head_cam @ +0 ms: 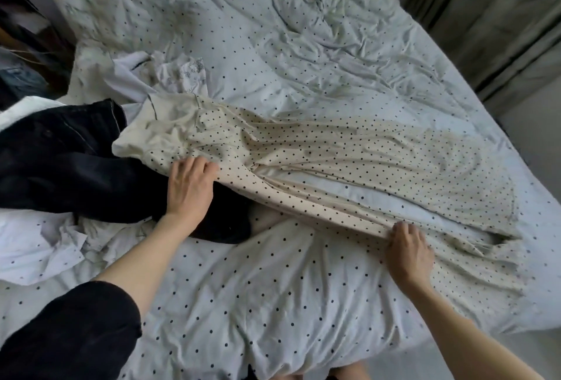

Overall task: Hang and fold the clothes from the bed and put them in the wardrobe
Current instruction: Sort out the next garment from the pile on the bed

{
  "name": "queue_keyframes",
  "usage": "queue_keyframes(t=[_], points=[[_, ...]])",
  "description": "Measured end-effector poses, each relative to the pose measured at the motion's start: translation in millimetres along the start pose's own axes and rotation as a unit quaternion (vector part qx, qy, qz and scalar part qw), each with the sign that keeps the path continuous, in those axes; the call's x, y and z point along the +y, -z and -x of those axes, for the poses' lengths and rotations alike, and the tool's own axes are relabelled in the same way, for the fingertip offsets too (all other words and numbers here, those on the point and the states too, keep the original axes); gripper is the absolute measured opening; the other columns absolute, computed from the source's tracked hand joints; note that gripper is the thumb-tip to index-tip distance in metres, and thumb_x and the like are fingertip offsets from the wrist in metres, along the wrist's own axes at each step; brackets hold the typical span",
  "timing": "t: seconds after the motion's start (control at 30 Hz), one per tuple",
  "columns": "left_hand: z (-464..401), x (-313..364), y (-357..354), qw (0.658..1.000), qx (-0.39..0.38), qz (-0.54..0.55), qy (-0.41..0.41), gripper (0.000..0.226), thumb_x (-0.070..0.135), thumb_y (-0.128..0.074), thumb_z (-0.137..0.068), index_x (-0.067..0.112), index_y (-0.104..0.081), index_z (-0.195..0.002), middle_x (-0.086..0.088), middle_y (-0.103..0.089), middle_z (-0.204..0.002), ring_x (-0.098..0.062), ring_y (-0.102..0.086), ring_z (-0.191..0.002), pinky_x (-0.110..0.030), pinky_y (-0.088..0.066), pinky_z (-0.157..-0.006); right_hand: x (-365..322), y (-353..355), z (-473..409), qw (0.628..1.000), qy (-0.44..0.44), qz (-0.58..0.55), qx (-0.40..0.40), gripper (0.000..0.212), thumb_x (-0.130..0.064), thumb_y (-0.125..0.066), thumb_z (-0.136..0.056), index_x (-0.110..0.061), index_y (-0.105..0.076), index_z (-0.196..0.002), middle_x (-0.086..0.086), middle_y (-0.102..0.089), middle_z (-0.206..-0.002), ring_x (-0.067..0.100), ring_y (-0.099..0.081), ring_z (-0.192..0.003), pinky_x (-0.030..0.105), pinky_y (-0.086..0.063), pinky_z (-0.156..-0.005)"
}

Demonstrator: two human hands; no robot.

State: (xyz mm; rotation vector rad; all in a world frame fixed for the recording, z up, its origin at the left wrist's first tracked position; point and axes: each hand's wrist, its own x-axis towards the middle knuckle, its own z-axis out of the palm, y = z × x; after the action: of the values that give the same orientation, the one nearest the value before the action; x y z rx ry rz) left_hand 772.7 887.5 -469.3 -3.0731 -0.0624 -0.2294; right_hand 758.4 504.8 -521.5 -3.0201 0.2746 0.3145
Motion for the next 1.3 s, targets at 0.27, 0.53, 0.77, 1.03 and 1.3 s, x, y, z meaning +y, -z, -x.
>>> queue_keyframes(t=[0.27, 0.53, 0.77, 1.03, 1.3], points=[[-86, 1, 2, 0.993, 0.035, 0.053, 0.103, 0.038, -0.012, -0.053, -0.074, 0.008, -0.063, -0.105, -0.013, -0.066, -0.103, -0.032, -0.057, -0.100, -0.044, -0.034, -0.085, 18, 50, -86, 0.989, -0.057, -0.116, 0.067, 0.022, 0.006, -0.043, -0.088, 0.006, -0.058, -0.104, 0.026, -0.059, -0.102, 0.035, -0.053, -0.091, 0.037, -0.039, -0.067], [-156, 11, -40, 0.974, 0.031, 0.091, 0.207, 0.033, -0.007, -0.055, -0.079, 0.009, -0.063, -0.107, -0.016, -0.066, -0.102, -0.033, -0.054, -0.101, -0.044, -0.032, -0.086, -11, 68, -198, 0.990, -0.066, -0.104, 0.070, 0.032, 0.005, -0.039, -0.089, -0.004, -0.059, -0.113, 0.024, -0.066, -0.095, 0.033, -0.059, -0.080, 0.037, -0.049, -0.065], [-197, 2, -86, 0.961, -0.016, 0.105, 0.254, 0.025, -0.003, -0.053, -0.085, 0.009, -0.062, -0.105, -0.013, -0.068, -0.102, -0.032, -0.059, -0.098, -0.045, -0.038, -0.087, -35, 53, -267, 0.993, -0.030, -0.065, 0.089, 0.024, -0.001, -0.047, -0.089, -0.004, -0.061, -0.109, 0.021, -0.066, -0.099, 0.036, -0.058, -0.084, 0.032, -0.040, -0.059], [-214, -13, -133, 0.954, -0.055, 0.081, 0.284, 0.023, -0.002, -0.050, -0.085, 0.006, -0.063, -0.103, -0.017, -0.066, -0.102, -0.032, -0.059, -0.099, -0.044, -0.038, -0.088, -39, 17, -288, 0.995, -0.058, -0.060, 0.051, 0.032, 0.000, -0.041, -0.090, -0.001, -0.052, -0.120, 0.025, -0.051, -0.121, 0.039, -0.046, -0.112, 0.048, -0.032, -0.093], [-217, 5, -134, 0.963, -0.095, 0.053, 0.247, 0.035, 0.005, -0.060, -0.080, 0.013, -0.057, -0.114, -0.013, -0.055, -0.117, -0.030, -0.043, -0.116, -0.045, -0.022, -0.101, -43, 16, -286, 0.996, -0.048, -0.059, 0.034, 0.032, -0.004, -0.040, -0.093, -0.002, -0.052, -0.122, 0.026, -0.050, -0.121, 0.039, -0.044, -0.113, 0.048, -0.033, -0.094]])
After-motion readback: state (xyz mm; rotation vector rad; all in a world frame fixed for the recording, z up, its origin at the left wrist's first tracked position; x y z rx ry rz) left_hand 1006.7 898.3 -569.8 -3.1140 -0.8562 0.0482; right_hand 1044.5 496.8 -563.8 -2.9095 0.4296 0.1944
